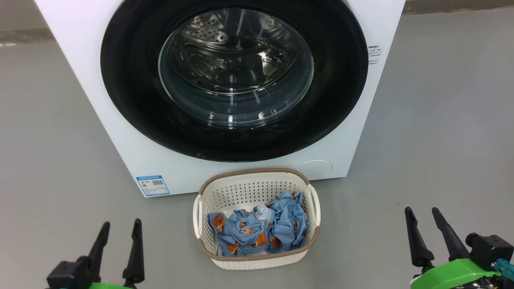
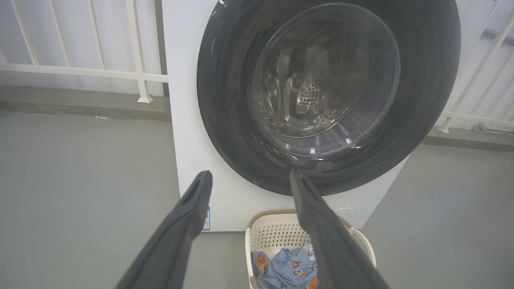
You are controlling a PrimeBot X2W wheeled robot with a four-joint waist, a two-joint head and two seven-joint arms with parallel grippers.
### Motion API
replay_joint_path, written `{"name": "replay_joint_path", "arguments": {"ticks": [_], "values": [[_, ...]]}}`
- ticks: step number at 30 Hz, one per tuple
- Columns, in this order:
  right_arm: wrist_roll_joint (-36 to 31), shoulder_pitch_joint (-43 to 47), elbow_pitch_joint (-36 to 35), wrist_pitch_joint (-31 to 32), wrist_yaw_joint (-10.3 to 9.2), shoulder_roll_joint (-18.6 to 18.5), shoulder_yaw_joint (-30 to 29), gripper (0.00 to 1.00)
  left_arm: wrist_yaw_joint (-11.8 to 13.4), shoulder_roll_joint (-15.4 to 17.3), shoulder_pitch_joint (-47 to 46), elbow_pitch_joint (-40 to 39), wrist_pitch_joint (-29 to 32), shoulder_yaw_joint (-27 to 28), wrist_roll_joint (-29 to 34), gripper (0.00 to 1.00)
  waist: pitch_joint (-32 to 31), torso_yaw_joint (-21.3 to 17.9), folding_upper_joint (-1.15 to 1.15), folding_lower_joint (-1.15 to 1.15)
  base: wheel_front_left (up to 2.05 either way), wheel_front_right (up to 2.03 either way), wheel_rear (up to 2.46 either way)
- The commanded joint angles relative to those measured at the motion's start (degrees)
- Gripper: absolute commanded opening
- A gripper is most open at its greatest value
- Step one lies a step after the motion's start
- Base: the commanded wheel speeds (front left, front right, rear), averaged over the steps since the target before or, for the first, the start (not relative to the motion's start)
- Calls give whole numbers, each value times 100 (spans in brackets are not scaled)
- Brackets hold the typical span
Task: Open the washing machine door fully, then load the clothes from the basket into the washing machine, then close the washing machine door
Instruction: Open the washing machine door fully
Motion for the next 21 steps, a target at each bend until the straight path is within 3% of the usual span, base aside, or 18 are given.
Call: {"name": "replay_joint_path", "arguments": {"ticks": [1, 13, 21], "values": [[-56, -32, -163, -73, 9, -62, 103, 100, -13, 111, -135, -76, -37, 225, -16, 100, -2, -3, 0, 0, 0, 0, 0], [-76, -6, -214, -73, 9, -32, 43, 100, -13, 120, -155, 120, -37, 329, 255, 100, -20, -24, 0, 0, 2, 2, -3], [-85, -12, -241, -73, 9, -13, 34, 100, -13, 52, -195, 133, -37, 415, 402, 100, 21, -25, 0, 0, 51, 51, -102]]}}
